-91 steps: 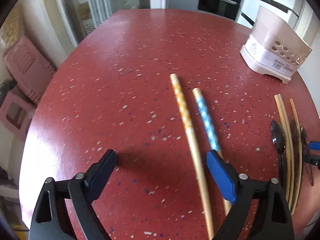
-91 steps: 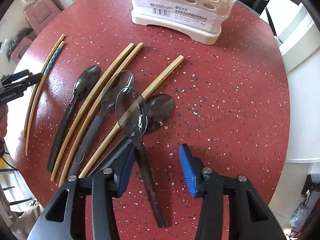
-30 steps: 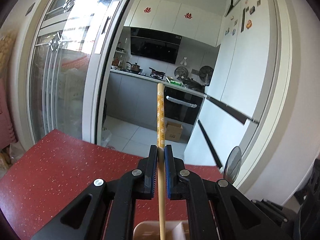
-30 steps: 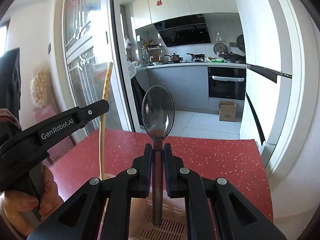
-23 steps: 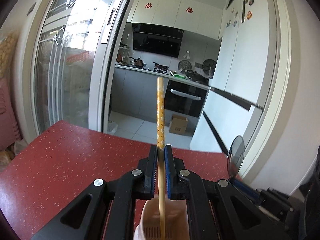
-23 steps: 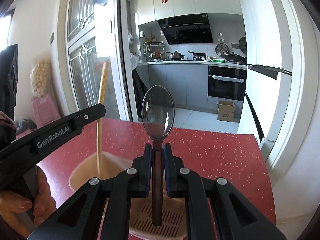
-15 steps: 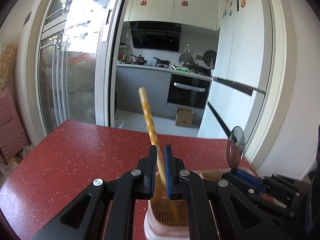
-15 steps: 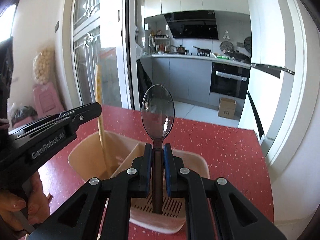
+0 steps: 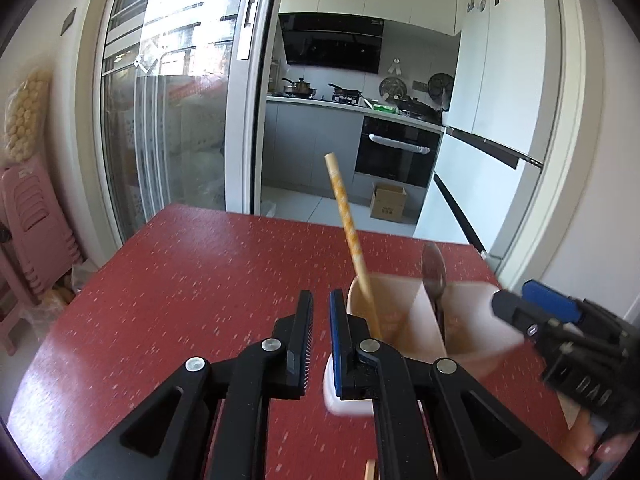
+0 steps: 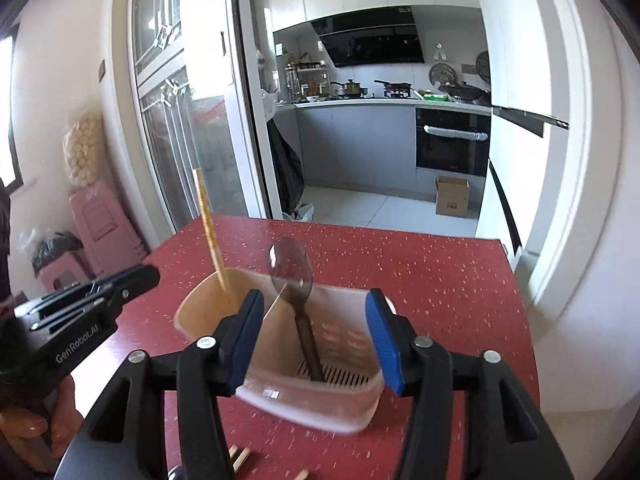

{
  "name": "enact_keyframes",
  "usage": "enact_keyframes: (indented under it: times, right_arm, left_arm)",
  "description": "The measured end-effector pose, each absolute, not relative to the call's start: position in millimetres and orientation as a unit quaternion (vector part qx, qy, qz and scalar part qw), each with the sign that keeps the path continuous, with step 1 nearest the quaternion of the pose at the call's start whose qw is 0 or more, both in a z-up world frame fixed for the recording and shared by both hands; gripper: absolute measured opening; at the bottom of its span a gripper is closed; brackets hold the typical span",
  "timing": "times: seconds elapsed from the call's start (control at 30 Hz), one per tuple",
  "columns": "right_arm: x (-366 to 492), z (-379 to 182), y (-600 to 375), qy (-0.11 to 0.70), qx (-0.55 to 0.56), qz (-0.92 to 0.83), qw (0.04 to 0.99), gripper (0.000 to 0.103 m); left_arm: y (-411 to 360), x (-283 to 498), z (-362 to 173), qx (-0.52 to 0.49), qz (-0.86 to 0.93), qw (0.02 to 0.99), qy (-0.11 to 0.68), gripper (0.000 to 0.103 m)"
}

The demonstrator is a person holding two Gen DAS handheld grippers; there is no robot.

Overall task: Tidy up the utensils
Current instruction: 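Move both tools back to the utensils and open them over the chopsticks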

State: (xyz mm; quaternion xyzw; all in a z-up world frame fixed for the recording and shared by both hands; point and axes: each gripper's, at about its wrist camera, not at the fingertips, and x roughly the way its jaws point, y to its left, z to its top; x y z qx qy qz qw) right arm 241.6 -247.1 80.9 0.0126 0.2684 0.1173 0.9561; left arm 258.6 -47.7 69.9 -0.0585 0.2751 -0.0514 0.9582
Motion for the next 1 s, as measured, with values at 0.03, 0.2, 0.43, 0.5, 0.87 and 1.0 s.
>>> enact_keyframes:
  times: [0.03, 0.2, 0.43, 0.5, 0.87, 1.0]
  right_arm:
    - [235, 82, -249, 0.273, 0.018, 0.118, 0.955, 0.061]
    - [202, 71, -261, 0.321, 0.066, 0.122, 0.937, 0.066]
    - [166, 22, -275, 0.433, 0.128, 0.104, 0.886, 0.066]
    - [159, 7, -277, 0.466, 0.136, 0.088, 0.870, 0.066]
    - [140, -26, -279, 0.537, 0.174, 0.059, 0.823, 0.066]
    - [148, -25, -270, 0.544, 0.172, 0.062, 0.819, 0.066]
  left_arm:
    - [-44, 250, 69, -0.054, -0.051, 0.958, 0.278, 0.037]
    - [-27, 214, 56, -0.043, -0.048, 0.948, 0.313, 0.037]
    - [-6, 167, 19, -0.036, -0.041, 0.928, 0.369, 0.037]
    - [-1, 159, 9, -0.036, -0.040, 0.922, 0.383, 0.038]
    - [22, 124, -23, -0.050, -0.030, 0.907, 0.418, 0.038]
    - [29, 125, -24, -0.059, -0.012, 0.904, 0.422, 0.103]
